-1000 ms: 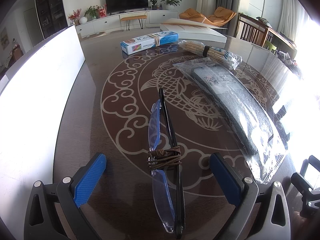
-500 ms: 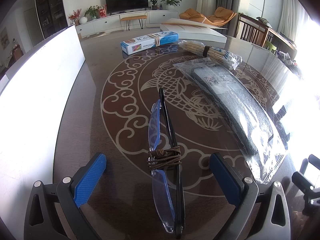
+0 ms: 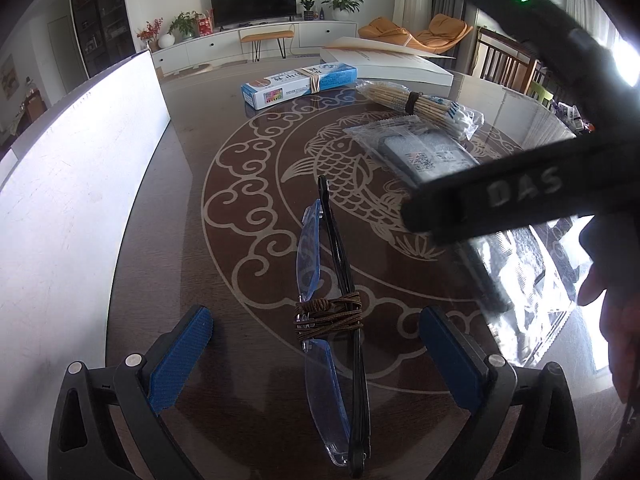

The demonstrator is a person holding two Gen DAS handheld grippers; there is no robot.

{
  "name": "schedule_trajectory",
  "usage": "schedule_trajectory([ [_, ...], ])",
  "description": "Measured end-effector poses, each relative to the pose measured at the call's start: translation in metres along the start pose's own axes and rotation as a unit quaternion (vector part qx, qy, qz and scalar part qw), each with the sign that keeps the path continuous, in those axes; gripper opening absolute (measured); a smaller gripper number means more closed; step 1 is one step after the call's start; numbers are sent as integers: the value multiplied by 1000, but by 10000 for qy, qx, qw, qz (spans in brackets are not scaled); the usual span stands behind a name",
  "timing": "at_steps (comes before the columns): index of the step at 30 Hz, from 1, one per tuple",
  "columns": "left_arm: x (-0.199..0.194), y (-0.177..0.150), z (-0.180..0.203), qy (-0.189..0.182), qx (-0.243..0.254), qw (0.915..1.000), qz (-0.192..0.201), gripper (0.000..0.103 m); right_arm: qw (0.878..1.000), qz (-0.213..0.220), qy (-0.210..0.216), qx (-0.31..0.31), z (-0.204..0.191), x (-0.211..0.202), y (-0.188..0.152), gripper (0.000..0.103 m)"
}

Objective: Organize objects

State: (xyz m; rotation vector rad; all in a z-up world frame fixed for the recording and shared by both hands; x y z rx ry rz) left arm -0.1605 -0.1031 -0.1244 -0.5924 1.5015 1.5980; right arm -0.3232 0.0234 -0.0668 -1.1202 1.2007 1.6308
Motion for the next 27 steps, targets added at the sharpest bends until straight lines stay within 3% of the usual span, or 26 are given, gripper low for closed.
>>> schedule_trajectory([
  [2,0,0,0,0,0,10000,3,103,9987,105,-270,-412,-13,1,2,103],
  [8,0,0,0,-1,0,10000,2,103,9975,476,-160,-505,-19,-13,-3,103],
  [10,0,0,0,-1,-1,10000,4,103,9970,613,-182,-433,-11,-20,-5,96],
  [11,0,0,0,-1,-1,10000,4,103,9966,720,-197,-360,-5,-26,-7,82],
  [12,0,0,0,-1,-1,10000,4,103,9965,748,-197,-333,-2,-30,-8,76],
  [15,0,0,0,-1,0,10000,4,103,9959,812,-197,-342,11,-37,-23,76],
  [20,1,-2,5,-49,93,9999,-2,103,9963,832,-22,227,66,-45,-49,76],
  [27,1,-1,5,-53,89,9999,-2,103,9937,931,-439,441,136,-50,-91,77],
])
Point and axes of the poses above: each gripper's, at about its wrist camera, not at the fingertips, and x roughly the way its jaws point, z to its right, y to its top, the point moved 7 cm from there along x, roughly the way its jaws point, and after that the axes turned 12 degrees about -y, right-handed, at the moved point
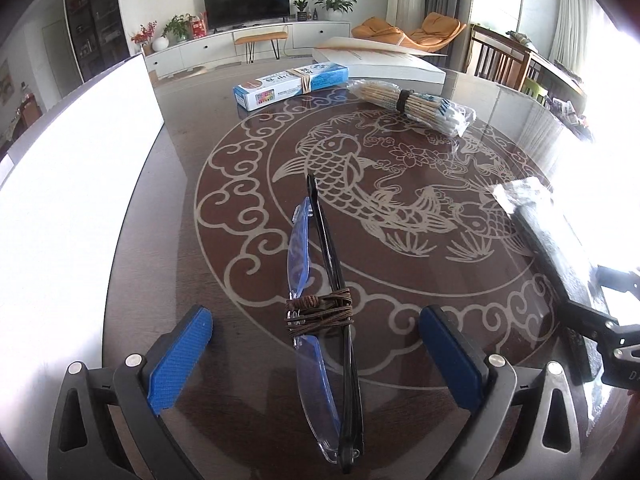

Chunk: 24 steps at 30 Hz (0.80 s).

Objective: Organize objects

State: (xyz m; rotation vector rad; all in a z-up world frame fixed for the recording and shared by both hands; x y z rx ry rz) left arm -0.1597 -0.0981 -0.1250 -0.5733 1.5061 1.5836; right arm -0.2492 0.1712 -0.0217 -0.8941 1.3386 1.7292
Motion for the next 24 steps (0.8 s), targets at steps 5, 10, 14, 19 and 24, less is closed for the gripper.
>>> schedule_trajectory([
  [5,0,4,2,-95,-31,9997,-201,103,9999,-128,-27,88,29,-1,-13,81],
  [10,-2,9,5,-356,-116,9962,-786,103,9967,-523,339,511,53,4,-6,85],
  [14,5,11,6,-107,56,9970,-770,103,9928,-1002,385,533,55,17,14,91],
  [19,-3,16,15,-218,361,9986,-313,43,9954,-950,-135,-9,46,23,24,83],
  [24,-22,11,13,-802,-31,9967,105,27,9963,-818,37,271,59,6,5,76],
])
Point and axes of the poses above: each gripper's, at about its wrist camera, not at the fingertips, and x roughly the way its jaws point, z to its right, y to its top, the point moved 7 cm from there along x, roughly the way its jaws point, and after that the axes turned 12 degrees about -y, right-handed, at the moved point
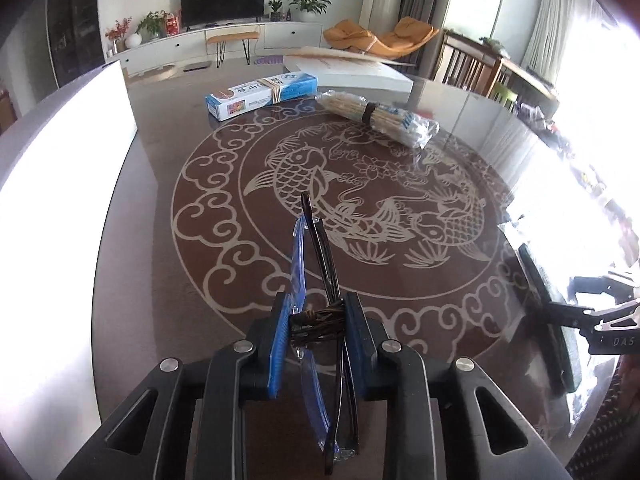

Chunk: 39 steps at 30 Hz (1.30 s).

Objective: Organize objects

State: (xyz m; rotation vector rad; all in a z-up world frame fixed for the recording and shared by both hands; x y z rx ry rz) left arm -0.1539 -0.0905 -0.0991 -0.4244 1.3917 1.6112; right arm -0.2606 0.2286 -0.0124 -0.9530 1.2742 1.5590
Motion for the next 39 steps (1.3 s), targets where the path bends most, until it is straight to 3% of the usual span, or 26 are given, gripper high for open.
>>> schedule_trajectory([
  [6,-76,-2,20,-756,-229,9928,903,26,9974,404,538,261,-15,-51,-23,76],
  [8,-111,-1,21,-852,-255,9889,1189,27,9951,591,756,221,-37,-76,-36,76],
  [12,-189,5,2,-874,-433,9800,1733,27,9850,958,1431,93,-91,-126,-14,76],
  [15,-242,3,-37,-308,-511,9783,1983,27,9704,1215,2079,-203,-170,-162,11,76],
  [18,-278,-8,-93,684,-621,9747,2034,27,9495,1314,2793,-564,-258,-196,24,76],
  [20,-288,-21,-137,1279,-876,9704,1850,27,9363,1249,3179,-813,-315,-203,11,76],
  [23,-288,-43,-188,1850,-1383,9639,1326,30,9222,1108,3499,-1216,-377,-194,-12,77],
  [24,-286,-48,-199,2037,-1475,9607,1174,36,9192,966,3577,-1333,-393,-182,-14,77],
  [25,-285,-53,-207,2186,-1557,9571,1088,54,9172,736,3647,-1429,-407,-170,-21,78],
  [26,-285,-56,-211,2294,-1631,9537,1061,66,9187,481,3649,-1435,-419,-148,-24,78],
  [27,-286,-58,-212,2351,-1656,9514,1106,83,9209,353,3629,-1377,-420,-134,-25,78],
  [28,-287,-58,-209,2388,-1627,9497,1206,88,9236,308,3602,-1277,-415,-123,-27,78],
  [31,-283,-47,-190,2389,-1374,9515,1370,88,9346,713,3321,-1056,-375,-101,-24,79],
  [33,-276,-35,-169,2213,-1156,9577,1433,88,9439,1148,2969,-880,-330,-91,-22,92],
  [35,-271,-20,-139,1856,-916,9658,1559,88,9557,1543,2401,-715,-281,-77,-22,100],
  [37,-266,-10,-101,1379,-670,9737,1685,89,9679,1769,1688,-577,-234,-55,-26,101],
  [39,-250,-1,-50,762,-374,9819,1694,94,9819,1626,928,-297,-183,-9,-37,101],
])
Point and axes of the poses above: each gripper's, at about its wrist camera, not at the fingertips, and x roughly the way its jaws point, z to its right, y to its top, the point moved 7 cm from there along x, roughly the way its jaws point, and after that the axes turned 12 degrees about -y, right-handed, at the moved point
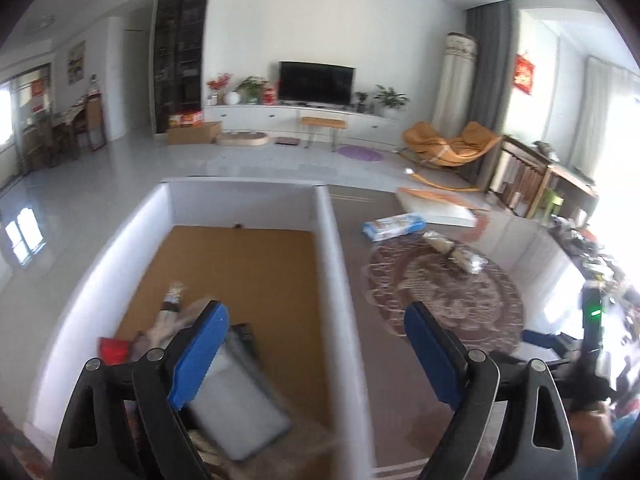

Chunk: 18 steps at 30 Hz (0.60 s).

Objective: Organize objects

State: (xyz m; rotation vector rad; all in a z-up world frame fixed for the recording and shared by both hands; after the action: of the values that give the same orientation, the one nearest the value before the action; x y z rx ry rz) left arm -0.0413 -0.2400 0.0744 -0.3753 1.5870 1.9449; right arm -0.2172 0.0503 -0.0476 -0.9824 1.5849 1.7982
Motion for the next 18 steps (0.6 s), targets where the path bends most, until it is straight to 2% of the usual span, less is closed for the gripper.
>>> schedule_trajectory([
  [2,14,-7,48,-615,199,9978,-173,100,9984,-273,-402,283,49,19,-34,101],
  [3,20,-12,68,-842,275,9957,-262,101,9973,-322,-510,407,67,1,-42,101],
  [4,33,-21,94,-1152,397,9917,-413,101,9963,-335,-611,510,80,2,-51,101],
  [7,72,-46,145,-1561,707,9817,-826,101,9930,-281,-896,716,107,-22,-61,101],
  [9,101,-65,161,-1494,938,9790,-1023,101,9912,-256,-1051,767,116,-34,-63,101],
  [11,131,-86,163,-1197,1062,9780,-1339,101,9894,-317,-1160,820,118,-32,-62,101],
  [15,170,-113,152,-937,985,9754,-1738,101,9883,-312,-1254,815,115,-51,-58,101],
  [18,192,-120,142,-868,886,9753,-1831,101,9871,-339,-1390,723,113,-48,-58,102],
])
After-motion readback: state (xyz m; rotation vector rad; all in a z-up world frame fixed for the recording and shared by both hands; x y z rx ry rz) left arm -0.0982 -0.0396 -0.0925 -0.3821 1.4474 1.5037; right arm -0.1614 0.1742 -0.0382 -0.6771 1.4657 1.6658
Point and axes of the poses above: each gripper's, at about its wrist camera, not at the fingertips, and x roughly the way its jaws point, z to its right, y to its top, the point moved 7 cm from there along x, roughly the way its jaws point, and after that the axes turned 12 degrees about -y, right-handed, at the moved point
